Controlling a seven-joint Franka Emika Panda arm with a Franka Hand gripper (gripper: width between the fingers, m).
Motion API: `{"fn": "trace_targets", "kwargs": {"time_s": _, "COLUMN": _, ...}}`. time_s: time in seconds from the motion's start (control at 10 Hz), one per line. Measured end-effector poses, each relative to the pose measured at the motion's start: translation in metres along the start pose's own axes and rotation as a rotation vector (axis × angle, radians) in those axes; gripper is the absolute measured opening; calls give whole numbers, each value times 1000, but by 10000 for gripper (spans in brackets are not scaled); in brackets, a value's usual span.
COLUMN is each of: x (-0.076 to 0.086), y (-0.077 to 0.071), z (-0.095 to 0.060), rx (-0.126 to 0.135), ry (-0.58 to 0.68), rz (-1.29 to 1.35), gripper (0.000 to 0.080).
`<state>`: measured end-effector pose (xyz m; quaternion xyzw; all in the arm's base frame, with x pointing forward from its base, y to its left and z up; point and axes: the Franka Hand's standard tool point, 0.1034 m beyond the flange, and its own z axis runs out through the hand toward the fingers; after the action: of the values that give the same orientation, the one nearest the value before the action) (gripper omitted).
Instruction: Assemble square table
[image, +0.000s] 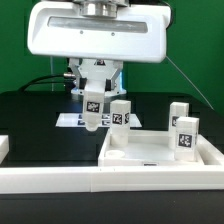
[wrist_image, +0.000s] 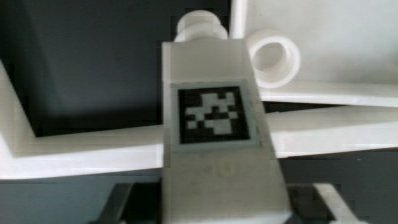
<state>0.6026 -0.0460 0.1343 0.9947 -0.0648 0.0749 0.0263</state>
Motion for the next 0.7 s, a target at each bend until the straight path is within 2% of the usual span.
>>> {"fn": "trace_targets", "kwargs": {"time_s": 0.3, "x": 2, "y": -4, "z": 3, "rx": -1, "ry": 19, "rz": -8, "gripper": 291}}
{"fn": "trace_targets", "kwargs": {"time_s": 0.7, "x": 18, "y": -23, "z": 4, "rx": 31, "ry": 54, "rz": -50, "gripper": 291}}
